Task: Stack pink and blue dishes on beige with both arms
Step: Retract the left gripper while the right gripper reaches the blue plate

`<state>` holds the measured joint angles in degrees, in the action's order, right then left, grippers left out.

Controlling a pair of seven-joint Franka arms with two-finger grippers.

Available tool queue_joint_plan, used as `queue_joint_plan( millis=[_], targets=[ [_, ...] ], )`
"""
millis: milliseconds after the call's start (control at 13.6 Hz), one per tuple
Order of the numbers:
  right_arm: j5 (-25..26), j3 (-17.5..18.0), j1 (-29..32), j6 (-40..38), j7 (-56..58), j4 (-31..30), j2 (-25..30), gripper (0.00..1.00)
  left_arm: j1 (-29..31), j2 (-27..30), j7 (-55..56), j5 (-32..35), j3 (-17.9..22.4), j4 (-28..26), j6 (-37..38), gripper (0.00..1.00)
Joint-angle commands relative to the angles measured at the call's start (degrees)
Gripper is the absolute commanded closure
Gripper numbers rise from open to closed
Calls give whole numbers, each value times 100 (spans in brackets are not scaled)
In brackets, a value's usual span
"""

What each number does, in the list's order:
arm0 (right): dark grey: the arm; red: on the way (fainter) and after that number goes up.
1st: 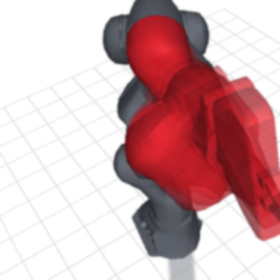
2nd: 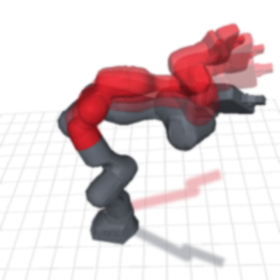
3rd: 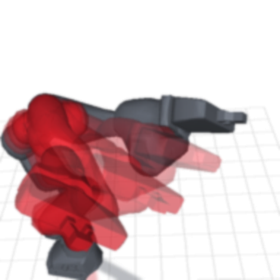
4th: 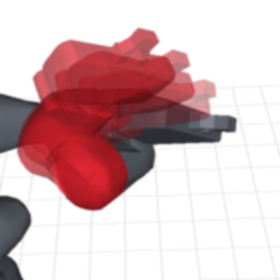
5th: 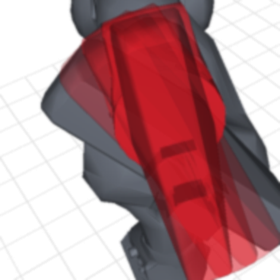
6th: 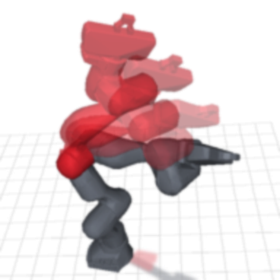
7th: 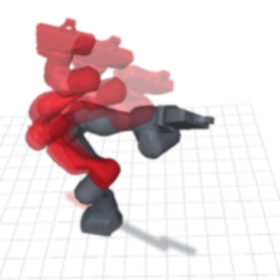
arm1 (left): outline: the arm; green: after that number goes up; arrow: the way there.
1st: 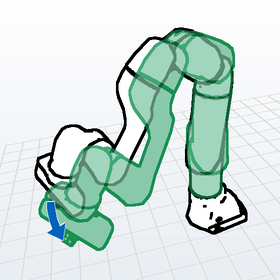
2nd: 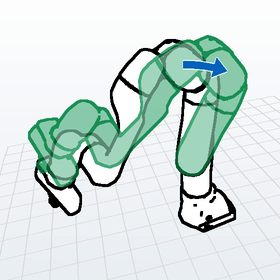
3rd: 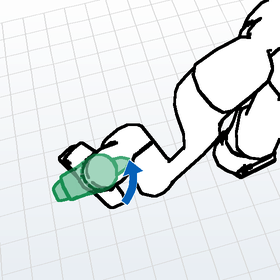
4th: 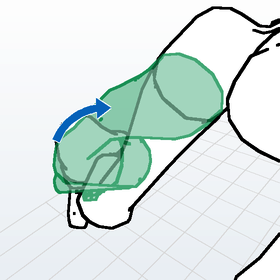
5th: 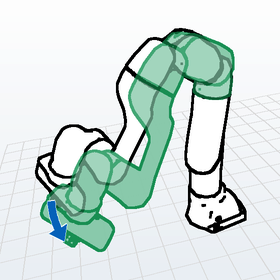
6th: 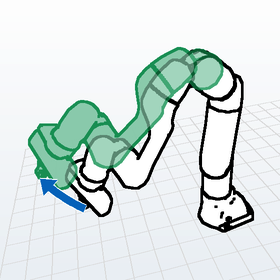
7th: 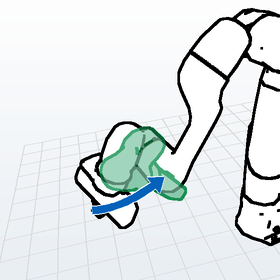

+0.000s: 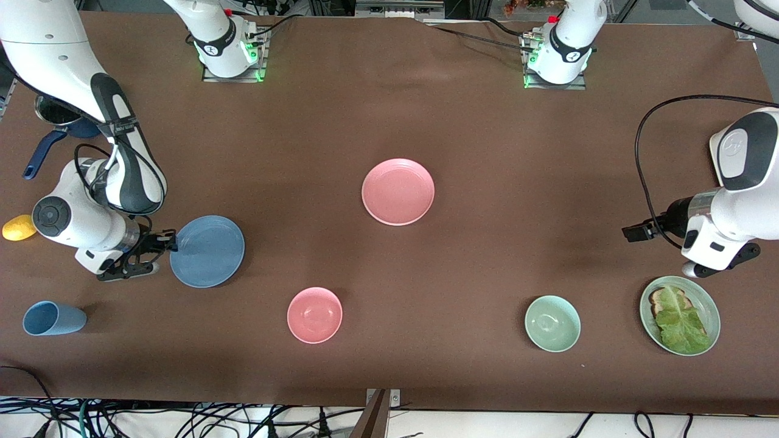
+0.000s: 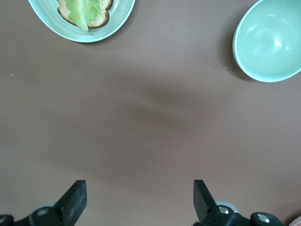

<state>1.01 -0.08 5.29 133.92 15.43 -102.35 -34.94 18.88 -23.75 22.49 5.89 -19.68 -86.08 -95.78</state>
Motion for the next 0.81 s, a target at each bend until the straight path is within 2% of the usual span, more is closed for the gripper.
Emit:
queue_joint_plan(
  millis=[0,74,147,221,295,442,590,737],
  targets=[
    [-110,44,51,99,101,-75,40,68,54,510,-568,-201,165,-328,59,0],
    [-110,44,51,99,101,-75,31,68,-16,790,-866,-446,410,-478,51,0],
    [-110,44,51,99,101,-75,5,69,-321,1106,-1269,-622,865,-732,42,0],
    [-119,44,51,151,101,-75,-22,69,-802,1405,-1587,-763,1531,-943,42,0],
    [-119,44,51,204,109,-75,-66,69,-1033,1669,-1894,-878,1868,-1119,50,0],
    [-119,44,51,205,101,-75,-66,72,-1193,2066,-2282,-879,2047,-1200,129,0],
    [-119,44,51,178,74,-75,-57,77,-1631,2409,-2608,-844,2319,-1157,191,0],
    [-119,44,51,169,57,-75,-57,81,-1817,2594,-2706,-844,2320,-1104,182,0]
  ],
)
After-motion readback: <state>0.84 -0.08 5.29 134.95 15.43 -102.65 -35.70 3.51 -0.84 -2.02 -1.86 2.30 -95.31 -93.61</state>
